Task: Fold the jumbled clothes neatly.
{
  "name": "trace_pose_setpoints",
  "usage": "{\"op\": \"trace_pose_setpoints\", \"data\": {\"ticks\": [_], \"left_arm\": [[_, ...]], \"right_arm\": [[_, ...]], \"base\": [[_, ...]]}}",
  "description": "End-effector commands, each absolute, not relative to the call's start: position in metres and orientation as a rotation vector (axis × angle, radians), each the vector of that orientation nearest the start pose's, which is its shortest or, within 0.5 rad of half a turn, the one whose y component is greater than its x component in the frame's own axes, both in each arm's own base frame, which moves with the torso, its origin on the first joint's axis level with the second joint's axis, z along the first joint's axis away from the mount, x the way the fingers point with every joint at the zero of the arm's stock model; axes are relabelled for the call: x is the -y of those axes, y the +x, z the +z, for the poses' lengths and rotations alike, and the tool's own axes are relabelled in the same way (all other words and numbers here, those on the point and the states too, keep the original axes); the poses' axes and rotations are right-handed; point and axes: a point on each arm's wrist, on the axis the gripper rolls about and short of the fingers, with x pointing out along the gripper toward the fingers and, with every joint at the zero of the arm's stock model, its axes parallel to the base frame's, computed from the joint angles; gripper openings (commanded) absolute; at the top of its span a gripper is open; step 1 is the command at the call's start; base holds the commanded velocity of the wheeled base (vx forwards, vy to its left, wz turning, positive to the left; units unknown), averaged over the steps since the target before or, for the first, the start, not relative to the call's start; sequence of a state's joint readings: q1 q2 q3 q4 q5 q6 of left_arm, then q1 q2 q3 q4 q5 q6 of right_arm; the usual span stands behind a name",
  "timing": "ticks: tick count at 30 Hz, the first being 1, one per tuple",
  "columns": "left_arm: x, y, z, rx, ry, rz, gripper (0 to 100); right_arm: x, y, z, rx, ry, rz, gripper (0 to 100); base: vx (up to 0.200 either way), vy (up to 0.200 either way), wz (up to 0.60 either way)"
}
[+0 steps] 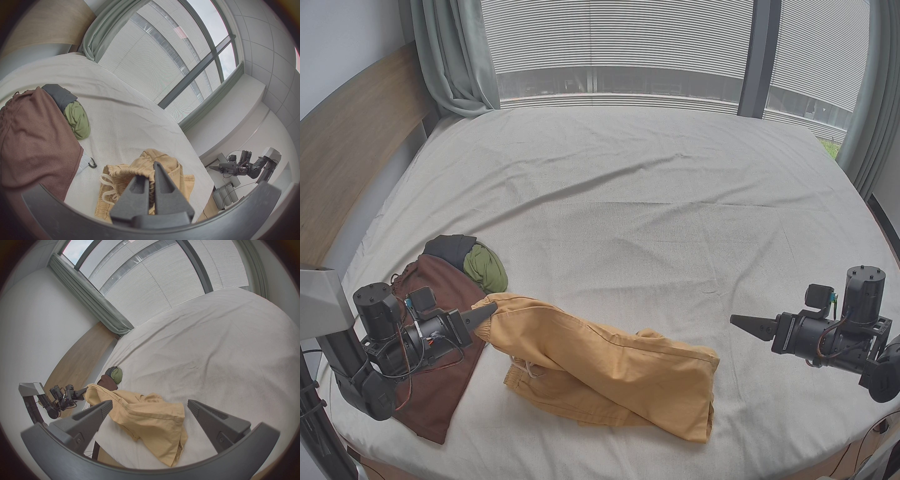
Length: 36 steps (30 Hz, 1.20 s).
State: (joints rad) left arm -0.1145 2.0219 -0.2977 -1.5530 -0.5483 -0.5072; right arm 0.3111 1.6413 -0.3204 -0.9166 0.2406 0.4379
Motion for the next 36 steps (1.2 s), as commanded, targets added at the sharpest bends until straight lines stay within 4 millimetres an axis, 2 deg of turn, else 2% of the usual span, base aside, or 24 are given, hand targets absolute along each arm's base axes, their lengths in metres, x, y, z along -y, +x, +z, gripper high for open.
{"op": "trace_pose_setpoints", "data": {"ticks": [1, 10, 16, 24, 36], "left_arm": [[0.043, 0.273, 0.068, -0.338, -0.526, -0.603, 0], [0.043, 0.274, 0.066, -0.334, -0.498, -0.605, 0], [0.043, 0.274, 0.063, -0.342, -0.485, -0.604, 0], [0.043, 0.275, 0.063, -0.341, -0.484, -0.604, 0], [0.042, 0.275, 0.064, -0.335, -0.484, -0.601, 0]], "right_arm": [[-0.077, 0.221, 0.098, -0.557, 0.405, 0.438, 100], [-0.076, 0.232, 0.071, -0.584, 0.427, 0.443, 100], [-0.079, 0.236, 0.059, -0.602, 0.497, 0.452, 100], [-0.081, 0.241, 0.041, -0.652, 0.504, 0.451, 100], [-0.085, 0.249, 0.003, -0.697, 0.541, 0.438, 100]], "base": [[0.000, 0.000, 0.00], [0.000, 0.000, 0.00], [0.000, 0.000, 0.00], [0.000, 0.000, 0.00], [0.000, 0.000, 0.00]]}}
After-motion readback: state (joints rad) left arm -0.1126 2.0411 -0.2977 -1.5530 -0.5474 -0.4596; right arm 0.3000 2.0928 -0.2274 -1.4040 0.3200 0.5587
